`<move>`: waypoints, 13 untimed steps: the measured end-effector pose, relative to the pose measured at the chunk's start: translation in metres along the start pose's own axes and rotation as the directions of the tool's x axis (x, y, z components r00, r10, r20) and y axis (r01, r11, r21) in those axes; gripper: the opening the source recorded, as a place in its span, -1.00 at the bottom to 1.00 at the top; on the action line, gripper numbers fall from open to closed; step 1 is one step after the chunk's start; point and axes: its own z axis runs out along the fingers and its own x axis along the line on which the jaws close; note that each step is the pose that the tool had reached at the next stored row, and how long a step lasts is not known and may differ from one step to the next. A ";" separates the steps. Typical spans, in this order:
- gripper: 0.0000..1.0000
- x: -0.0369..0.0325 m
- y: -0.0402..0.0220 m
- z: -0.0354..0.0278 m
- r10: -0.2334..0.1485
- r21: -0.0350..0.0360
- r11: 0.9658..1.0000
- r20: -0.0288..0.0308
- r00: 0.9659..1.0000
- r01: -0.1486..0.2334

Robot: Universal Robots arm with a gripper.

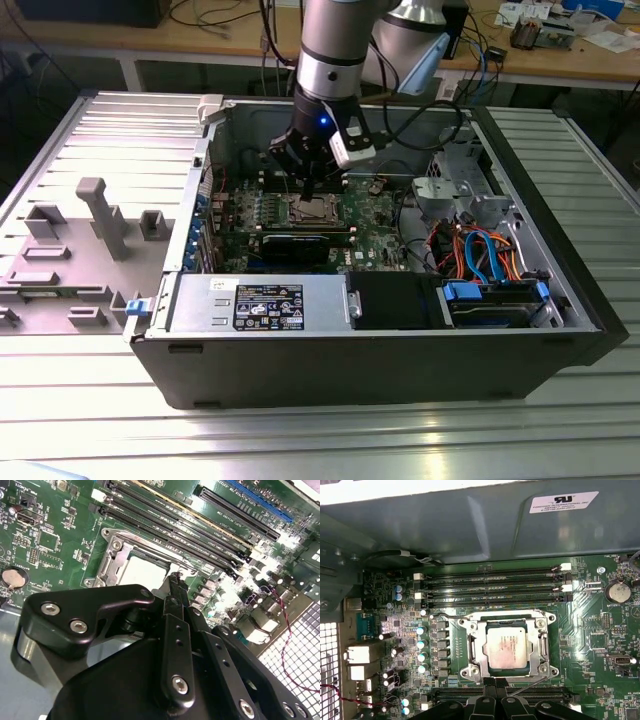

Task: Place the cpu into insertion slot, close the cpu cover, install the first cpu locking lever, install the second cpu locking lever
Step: 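Install the first cpu locking lever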

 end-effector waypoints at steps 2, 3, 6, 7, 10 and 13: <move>-0.79 0.0004 0.0000 0.0001 0.000 0.000 1.000 0.000 1.000 0.000; -0.79 0.0007 0.0000 0.0001 0.000 0.000 1.000 0.000 1.000 0.000; -0.79 0.0011 -0.0001 0.0001 0.000 0.000 1.000 0.000 1.000 0.000; -0.79 0.0012 -0.0001 0.0001 0.000 0.000 1.000 0.000 1.000 0.000; -0.79 0.0015 -0.0001 0.0001 0.000 0.000 1.000 0.000 1.000 0.000; -0.79 0.0021 -0.0001 0.0002 0.000 0.000 1.000 0.000 1.000 0.000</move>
